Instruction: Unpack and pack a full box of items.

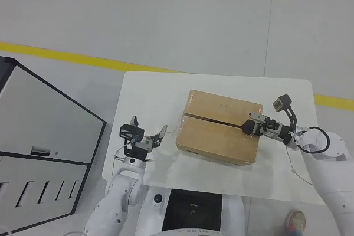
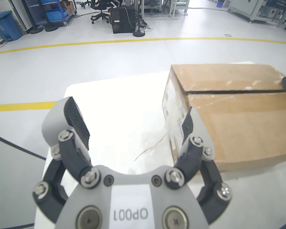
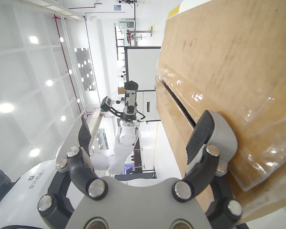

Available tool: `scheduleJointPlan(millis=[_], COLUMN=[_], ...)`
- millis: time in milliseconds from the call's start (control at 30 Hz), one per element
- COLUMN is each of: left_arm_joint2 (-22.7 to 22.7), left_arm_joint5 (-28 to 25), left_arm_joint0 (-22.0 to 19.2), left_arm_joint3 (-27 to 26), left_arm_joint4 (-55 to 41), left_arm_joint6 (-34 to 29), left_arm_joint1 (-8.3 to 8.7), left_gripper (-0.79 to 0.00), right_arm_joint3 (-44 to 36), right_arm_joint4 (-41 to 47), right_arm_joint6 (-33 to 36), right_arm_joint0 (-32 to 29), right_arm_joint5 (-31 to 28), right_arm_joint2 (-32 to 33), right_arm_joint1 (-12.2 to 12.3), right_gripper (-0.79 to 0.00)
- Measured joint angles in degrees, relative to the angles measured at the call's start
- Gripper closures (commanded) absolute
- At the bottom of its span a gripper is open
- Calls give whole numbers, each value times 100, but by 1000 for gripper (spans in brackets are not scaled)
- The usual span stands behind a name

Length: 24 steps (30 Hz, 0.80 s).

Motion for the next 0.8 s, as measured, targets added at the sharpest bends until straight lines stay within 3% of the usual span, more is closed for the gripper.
scheduleJointPlan(millis=[100,400,567,800], left_arm_joint2=[-147,141,462,832], left_arm_joint5=[-37,412,228,357], left_arm_joint0=[44,-280,-331,-510], left_arm_joint3=[129,1098,1229,1396], left_arm_joint4=[81,393,515,729], left_arm_joint6=[-33,94,112,144], left_arm_joint1=[24,-22,-43,-86], left_gripper=[-785,-785,-785,-785], right_arm_joint3=[0,0,0,0], right_arm_joint4=[0,0,0,0], right_arm_joint6=[0,0,0,0], right_arm_joint0=[0,0,0,0], right_arm_joint5=[0,0,0,0], right_arm_joint2=[0,0,0,0], right_arm_joint1=[0,0,0,0], right_gripper=[-785,-785,-785,-785])
